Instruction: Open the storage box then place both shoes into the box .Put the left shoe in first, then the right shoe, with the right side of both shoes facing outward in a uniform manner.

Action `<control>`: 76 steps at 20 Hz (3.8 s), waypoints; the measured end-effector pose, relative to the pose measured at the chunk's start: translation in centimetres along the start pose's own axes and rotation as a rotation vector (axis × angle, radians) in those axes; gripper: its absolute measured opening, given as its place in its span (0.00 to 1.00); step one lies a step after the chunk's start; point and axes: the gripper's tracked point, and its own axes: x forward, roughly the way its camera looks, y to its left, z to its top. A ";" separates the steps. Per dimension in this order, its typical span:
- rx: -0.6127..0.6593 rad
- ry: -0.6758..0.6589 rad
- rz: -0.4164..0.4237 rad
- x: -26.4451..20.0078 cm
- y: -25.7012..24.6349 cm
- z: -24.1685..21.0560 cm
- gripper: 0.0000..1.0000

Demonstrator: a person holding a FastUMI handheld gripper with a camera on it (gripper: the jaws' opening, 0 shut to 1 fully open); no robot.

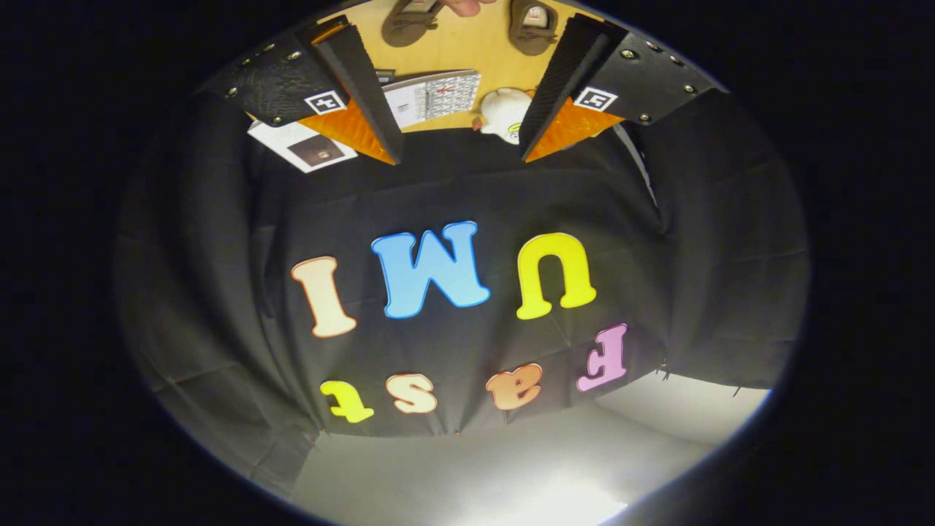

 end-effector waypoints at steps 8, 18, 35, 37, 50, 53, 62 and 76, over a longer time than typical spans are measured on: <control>0.196 0.243 0.274 1.7 7.9 -8.6 0.97; 0.335 0.532 0.464 2.2 15.4 -18.8 0.97; 0.593 0.904 0.585 2.3 24.3 -31.5 0.94; 0.617 0.908 0.601 2.4 25.1 -31.5 0.83; 0.689 0.924 0.651 2.6 27.1 -28.3 0.00; 0.648 0.907 0.642 2.4 28.4 -25.8 0.00; 0.411 0.870 0.617 1.8 37.3 -18.2 0.00; 0.237 0.910 0.611 4.2 57.4 -22.3 0.01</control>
